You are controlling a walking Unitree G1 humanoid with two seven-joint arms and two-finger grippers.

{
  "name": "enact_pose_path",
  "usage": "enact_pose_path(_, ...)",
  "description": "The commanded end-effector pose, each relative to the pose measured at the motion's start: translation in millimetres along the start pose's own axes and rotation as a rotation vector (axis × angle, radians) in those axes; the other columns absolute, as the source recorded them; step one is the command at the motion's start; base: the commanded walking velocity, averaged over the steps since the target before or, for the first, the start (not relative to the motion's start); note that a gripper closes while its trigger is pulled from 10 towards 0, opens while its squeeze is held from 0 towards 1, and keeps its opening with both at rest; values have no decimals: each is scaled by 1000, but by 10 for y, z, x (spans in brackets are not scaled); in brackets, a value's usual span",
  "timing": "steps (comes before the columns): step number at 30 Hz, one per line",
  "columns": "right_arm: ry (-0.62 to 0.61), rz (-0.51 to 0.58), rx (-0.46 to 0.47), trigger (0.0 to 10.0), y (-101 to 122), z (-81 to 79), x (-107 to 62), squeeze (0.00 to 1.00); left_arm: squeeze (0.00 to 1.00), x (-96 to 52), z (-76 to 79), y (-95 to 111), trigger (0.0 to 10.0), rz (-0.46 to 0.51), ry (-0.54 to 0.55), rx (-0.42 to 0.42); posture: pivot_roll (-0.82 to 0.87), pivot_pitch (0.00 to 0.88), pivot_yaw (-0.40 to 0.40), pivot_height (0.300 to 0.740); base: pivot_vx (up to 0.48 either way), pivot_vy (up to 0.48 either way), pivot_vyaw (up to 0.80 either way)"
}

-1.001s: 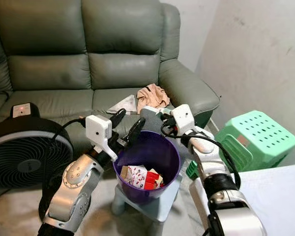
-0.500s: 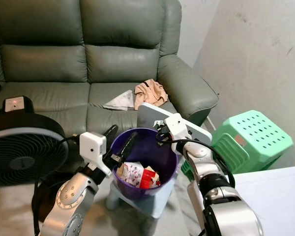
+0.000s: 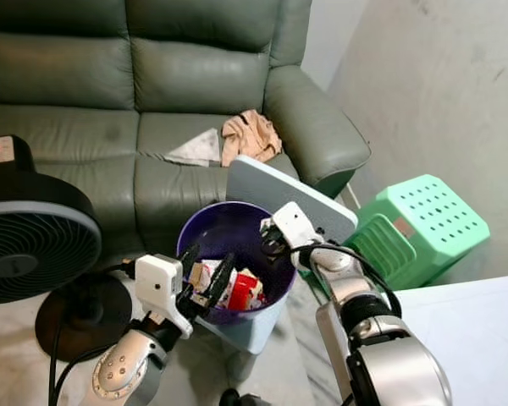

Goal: Picking trash to rubbish bin

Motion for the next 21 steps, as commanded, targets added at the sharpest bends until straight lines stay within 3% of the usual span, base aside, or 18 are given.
enact_pose_path(1, 27, -17, 49, 10000, -56, -6, -19, 624, 0, 28, 144, 54, 10000, 13, -7, -50, 143, 277, -246, 740, 0, 0, 0)
enact_pose_path(2, 41, -15, 62, 10000, -57, -25, -15, 624, 0, 28, 140, 54, 10000, 11, -4, -50, 143, 277, -246, 740, 0, 0, 0)
enact_pose_path(3, 77, -13, 72, 10000, -63, -72, -9, 1000, 0, 29, 131, 63, 10000, 13, 0, -50, 145, 280, -249, 740, 0, 0, 0)
enact_pose_path(13, 181, 4, 86, 10000, -38, -167, -12, 1000, 0, 61, 76, 100, 10000, 24, 10, -41, 146, 274, -248, 740, 0, 0, 0)
enact_pose_path(17, 317, 116, 116, 10000, 110, -224, -72, 1000, 0, 132, -14, 153, 10000, 46, 22, -23, 145, 262, -244, 740, 0, 0, 0)
enact_pose_path(21, 304, 210, 170, 10000, 238, -164, -98, 1000, 0, 190, -118, 187, 10000, 64, 47, -4, 145, 248, -237, 740, 0, 0, 0)
Point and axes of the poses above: a point about 5 cm out from each wrist's last joint towards the gripper, its own x axis pointing out of the wrist towards the gripper, its own y axis along the axis of the wrist's last joint, z = x × y, the point moved 3 cm from there along x, pointing out of the wrist towards the gripper, and after that the axes turned 7 degrees about x, right-handed, at the moved point
